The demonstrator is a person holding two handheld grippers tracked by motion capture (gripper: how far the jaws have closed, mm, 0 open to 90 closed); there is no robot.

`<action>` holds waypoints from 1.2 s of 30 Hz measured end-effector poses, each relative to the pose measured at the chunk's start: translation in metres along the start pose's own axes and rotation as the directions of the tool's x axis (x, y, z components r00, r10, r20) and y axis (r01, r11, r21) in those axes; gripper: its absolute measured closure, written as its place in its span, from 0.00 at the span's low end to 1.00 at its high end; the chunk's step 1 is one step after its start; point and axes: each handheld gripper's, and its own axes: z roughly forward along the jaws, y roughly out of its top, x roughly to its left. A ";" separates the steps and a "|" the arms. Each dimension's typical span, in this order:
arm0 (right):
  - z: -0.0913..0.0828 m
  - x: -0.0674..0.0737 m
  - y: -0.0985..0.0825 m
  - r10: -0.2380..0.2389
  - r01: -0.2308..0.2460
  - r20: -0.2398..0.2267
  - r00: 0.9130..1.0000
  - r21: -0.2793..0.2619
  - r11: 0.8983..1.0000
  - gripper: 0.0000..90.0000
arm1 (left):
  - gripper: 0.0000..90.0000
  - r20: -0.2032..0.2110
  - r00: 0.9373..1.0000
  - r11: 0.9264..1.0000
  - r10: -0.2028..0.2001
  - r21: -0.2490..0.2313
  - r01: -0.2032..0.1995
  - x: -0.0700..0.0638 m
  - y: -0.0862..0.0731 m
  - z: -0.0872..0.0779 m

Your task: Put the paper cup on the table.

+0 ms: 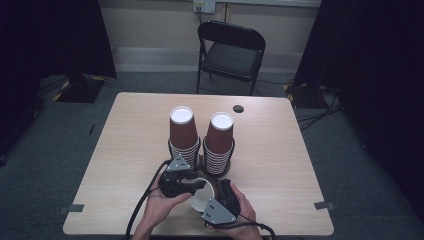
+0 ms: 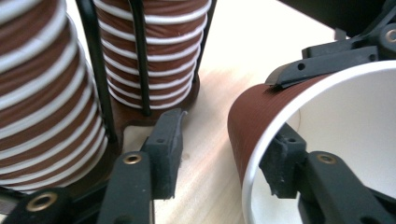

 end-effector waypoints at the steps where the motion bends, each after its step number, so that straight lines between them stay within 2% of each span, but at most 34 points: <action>1: 0.000 -0.001 0.000 0.004 -0.004 0.002 1.000 -0.005 1.000 0.12 | 0.57 -0.008 1.000 1.000 0.000 -0.011 0.000 -0.001 0.000 -0.001; 4: -0.002 -0.003 0.000 0.027 -0.027 -0.001 1.000 -0.010 1.000 0.12 | 0.54 -0.017 1.000 1.000 0.008 -0.026 -0.008 -0.001 0.000 -0.004; 11: -0.003 -0.007 -0.005 0.076 -0.076 -0.008 0.997 -0.017 0.997 0.12 | 0.42 -0.027 1.000 0.998 -0.011 -0.056 0.009 0.001 -0.002 -0.007; 12: -0.003 -0.007 -0.006 0.082 -0.083 -0.011 0.997 -0.019 0.996 0.12 | 0.41 -0.035 0.999 0.998 -0.004 -0.057 0.002 0.000 -0.002 -0.008; 16: -0.005 -0.010 -0.010 0.135 -0.135 -0.019 0.991 -0.020 0.991 0.12 | 0.38 -0.047 0.999 0.996 0.005 -0.085 -0.009 0.000 -0.004 -0.009; 20: -0.006 -0.013 -0.014 0.175 -0.176 -0.024 0.984 -0.017 0.984 0.12 | 0.31 -0.088 0.996 0.994 0.013 -0.111 -0.023 0.001 -0.005 -0.012; 23: -0.007 -0.015 -0.018 0.203 -0.203 -0.022 0.979 -0.013 0.979 0.12 | 0.28 -0.088 0.996 0.990 -0.005 -0.144 -0.007 0.003 -0.008 -0.015; 26: -0.008 -0.017 -0.022 0.237 -0.238 -0.022 0.971 -0.014 0.971 0.12 | 0.26 -0.079 0.997 0.986 -0.023 -0.168 0.010 0.006 -0.011 -0.017; 29: -0.009 -0.021 -0.026 0.276 -0.277 -0.027 0.961 -0.024 0.961 0.12 | 0.24 -0.068 0.998 0.981 -0.005 -0.192 -0.008 0.007 -0.016 -0.018; 30: -0.010 -0.022 -0.027 0.291 -0.292 -0.027 0.956 -0.026 0.956 0.12 | 0.23 -0.070 0.998 0.980 0.004 -0.196 -0.017 0.008 -0.017 -0.018; 36: -0.013 -0.029 -0.035 0.369 -0.369 -0.027 0.929 -0.023 0.929 0.12 | 0.21 -0.091 0.996 0.977 -0.016 -0.213 -0.004 0.012 -0.027 -0.017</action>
